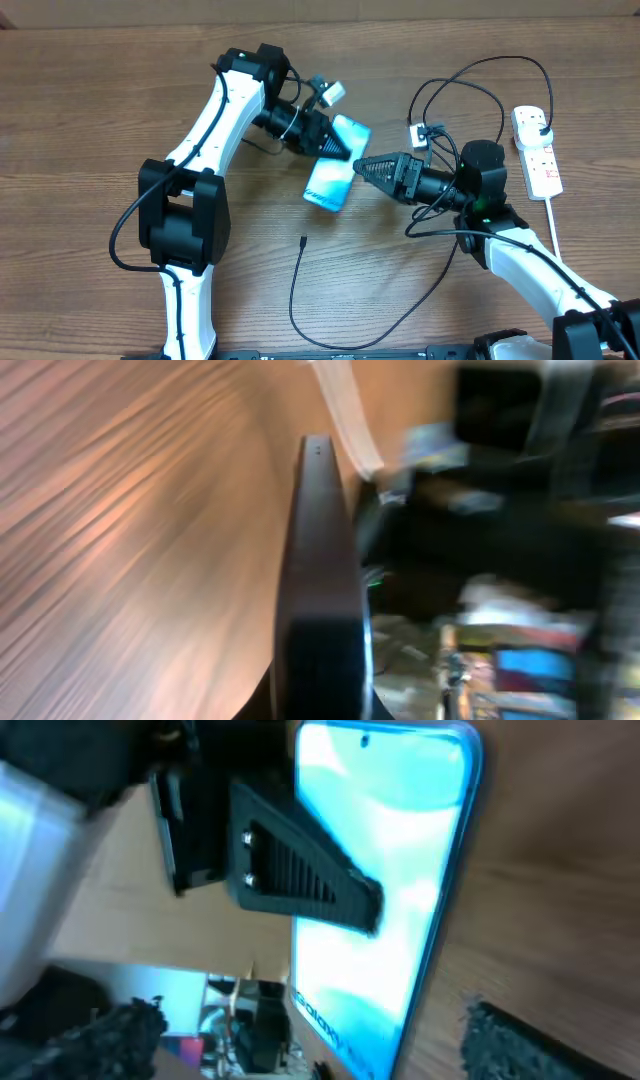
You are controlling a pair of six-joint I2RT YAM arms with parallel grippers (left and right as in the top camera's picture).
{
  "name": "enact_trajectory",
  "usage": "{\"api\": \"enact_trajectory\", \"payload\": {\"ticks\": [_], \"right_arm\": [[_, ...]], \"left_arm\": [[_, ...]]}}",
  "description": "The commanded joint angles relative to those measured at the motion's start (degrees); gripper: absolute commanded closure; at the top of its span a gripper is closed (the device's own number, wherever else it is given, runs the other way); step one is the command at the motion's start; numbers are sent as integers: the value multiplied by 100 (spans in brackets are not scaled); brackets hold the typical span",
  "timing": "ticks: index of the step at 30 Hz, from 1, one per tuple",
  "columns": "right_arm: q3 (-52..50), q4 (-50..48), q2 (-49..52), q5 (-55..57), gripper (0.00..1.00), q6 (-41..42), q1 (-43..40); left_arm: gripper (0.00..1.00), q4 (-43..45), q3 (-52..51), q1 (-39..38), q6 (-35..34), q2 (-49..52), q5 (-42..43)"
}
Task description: Plug charger to phone and switch on socket
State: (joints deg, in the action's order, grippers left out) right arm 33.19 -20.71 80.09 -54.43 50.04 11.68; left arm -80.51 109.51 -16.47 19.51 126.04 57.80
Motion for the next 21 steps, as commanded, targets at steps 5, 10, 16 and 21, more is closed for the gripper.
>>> {"api": "enact_trajectory", "payload": {"ticks": [5, 10, 16, 21], "right_arm": [[57, 2450, -4, 1561, 0, -1305, -13], [57, 3768, 9, 2645, 0, -1303, -13], [57, 4144, 13, 2745, 0, -1303, -13], [57, 4098, 13, 2791, 0, -1303, -13]], "left_arm": [[96, 7, 68, -247, -2330, -57, -3742], [94, 339, -157, -568, -3145, -57, -4699], [94, 960, -695, -935, -3770, -57, -5209], [89, 1182, -988, -1062, -3805, -57, -5206]]}}
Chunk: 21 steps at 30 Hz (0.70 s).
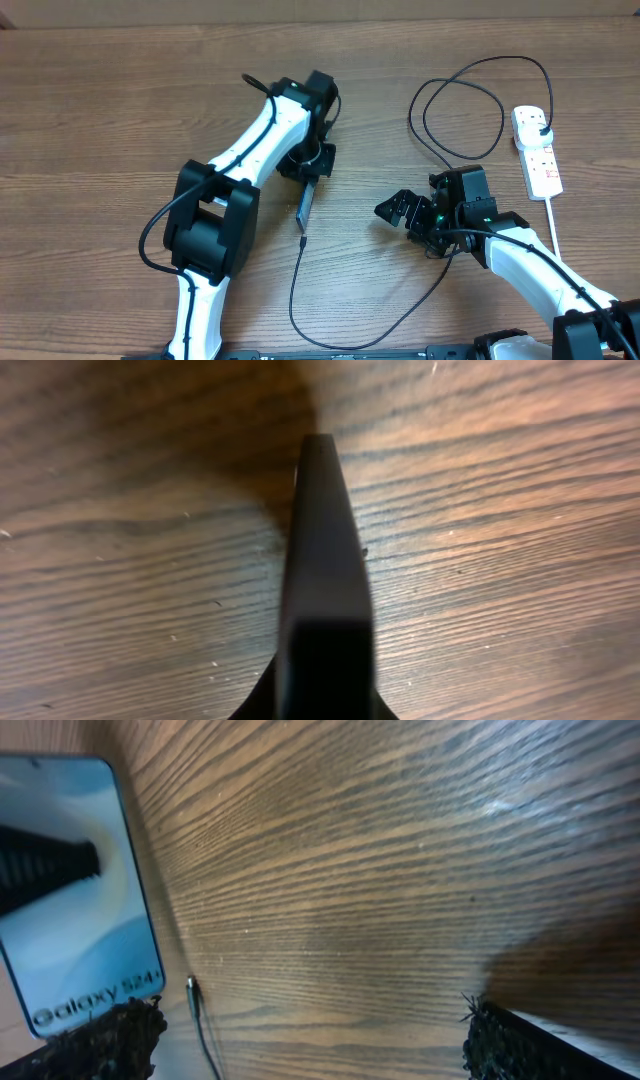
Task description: Plug charger to phone and switch on socket
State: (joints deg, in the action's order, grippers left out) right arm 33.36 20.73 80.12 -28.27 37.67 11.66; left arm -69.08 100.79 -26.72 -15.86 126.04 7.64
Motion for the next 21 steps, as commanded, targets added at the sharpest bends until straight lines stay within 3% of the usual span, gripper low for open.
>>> {"api": "enact_trajectory", "payload": {"ticks": [1, 11, 13, 16, 21], "right_arm": [[39, -59, 11, 175, 0, -66, -11], [39, -87, 11, 179, 0, -66, -11], [39, -87, 11, 192, 0, -66, -11], [39, -85, 11, 190, 0, -66, -11], [39, -81, 11, 188, 0, -66, -11]], "left_arm": [[87, 37, -146, -37, -315, -57, -197], [85, 310, -660, -37, -562, -57, -229], [96, 317, -658, -35, -562, -57, -227], [95, 313, -638, -28, -560, -57, -199], [96, 22, -293, 192, -411, -57, 649]]}}
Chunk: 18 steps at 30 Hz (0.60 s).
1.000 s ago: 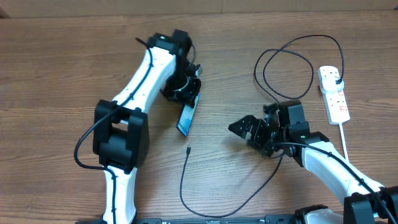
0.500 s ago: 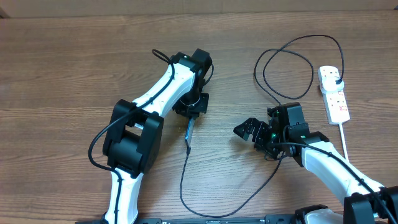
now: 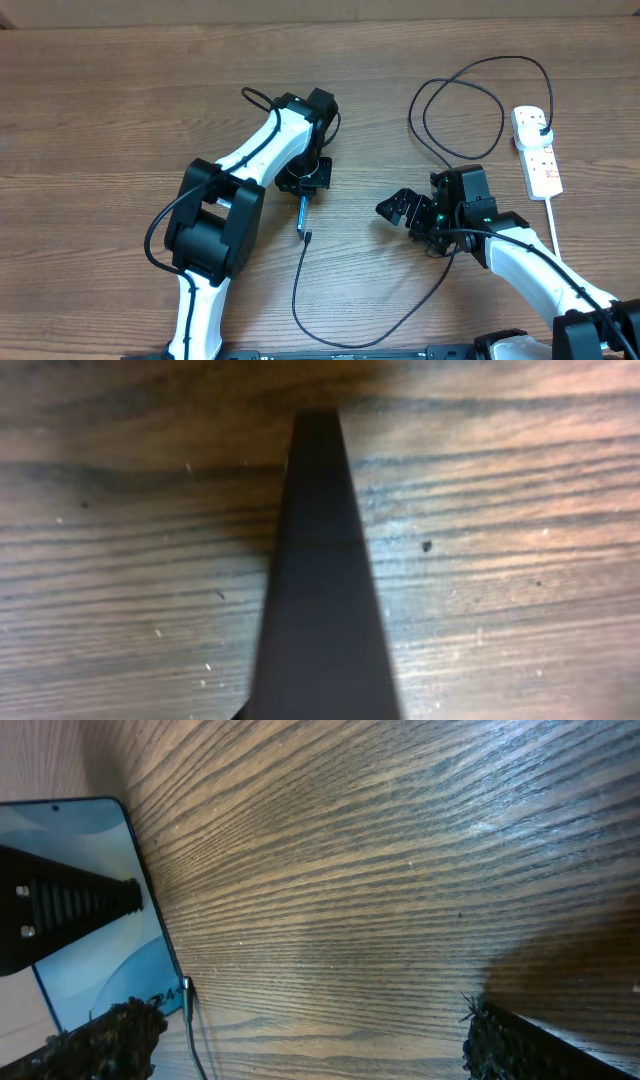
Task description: Plug charger to phone and switch on socket
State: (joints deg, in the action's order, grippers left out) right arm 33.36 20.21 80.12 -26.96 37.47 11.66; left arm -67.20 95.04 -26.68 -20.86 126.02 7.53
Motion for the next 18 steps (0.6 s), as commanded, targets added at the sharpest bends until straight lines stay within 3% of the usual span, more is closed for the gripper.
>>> {"api": "enact_trajectory", "payload": {"ticks": [1, 6, 8, 11, 18], "right_arm": [[39, -22, 11, 57, 0, -46, -11], [39, 13, 11, 57, 0, -46, -11], [39, 9, 11, 57, 0, -46, -11], [39, 9, 11, 57, 0, -44, -11], [39, 9, 11, 59, 0, -46, -11]], "left_arm": [[95, -227, 385, 260, 208, -55, 1034], [96, -413, 632, 693, 975, -55, 4199], [96, -581, 629, 817, 1086, -55, 5106], [96, -979, 629, 918, 1075, -55, 5563], [96, -2002, 629, 940, 1064, -55, 5539]]}}
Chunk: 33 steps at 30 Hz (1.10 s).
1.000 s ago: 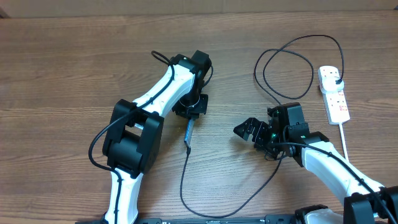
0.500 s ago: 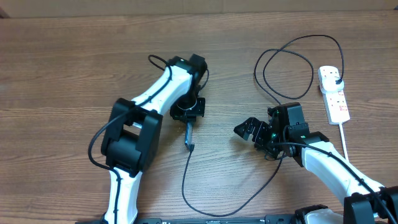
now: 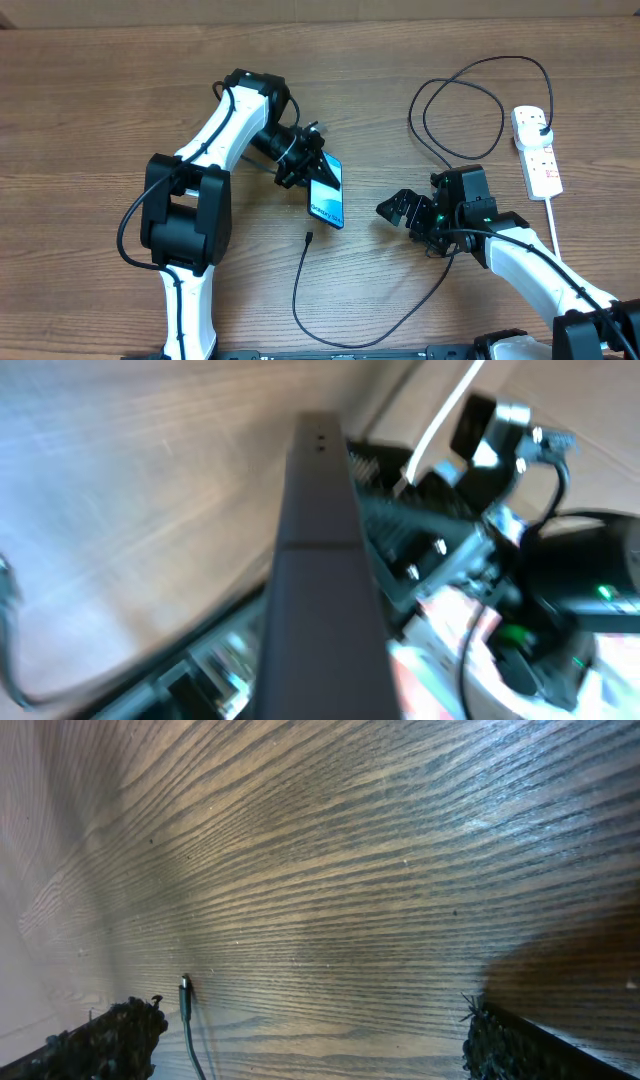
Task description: Plug charger to phone and switch on socket
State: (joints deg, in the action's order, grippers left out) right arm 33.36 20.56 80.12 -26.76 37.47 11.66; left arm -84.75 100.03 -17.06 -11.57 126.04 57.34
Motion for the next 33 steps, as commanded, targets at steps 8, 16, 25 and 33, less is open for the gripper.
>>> {"api": "enact_trajectory", "payload": {"ticks": [8, 16, 25, 33], "right_arm": [[39, -28, 11, 39, 0, -46, -11], [39, -28, 11, 39, 0, -46, -11], [39, -28, 11, 39, 0, -46, -11], [39, -26, 11, 39, 0, -46, -11]], "left_arm": [[96, -562, 131, -28, 426, -57, 544], [96, -1104, 131, -118, 597, -57, 483], [96, -1097, 131, -177, 992, -57, 205], [96, -1088, 131, -177, 992, -57, 203]]}}
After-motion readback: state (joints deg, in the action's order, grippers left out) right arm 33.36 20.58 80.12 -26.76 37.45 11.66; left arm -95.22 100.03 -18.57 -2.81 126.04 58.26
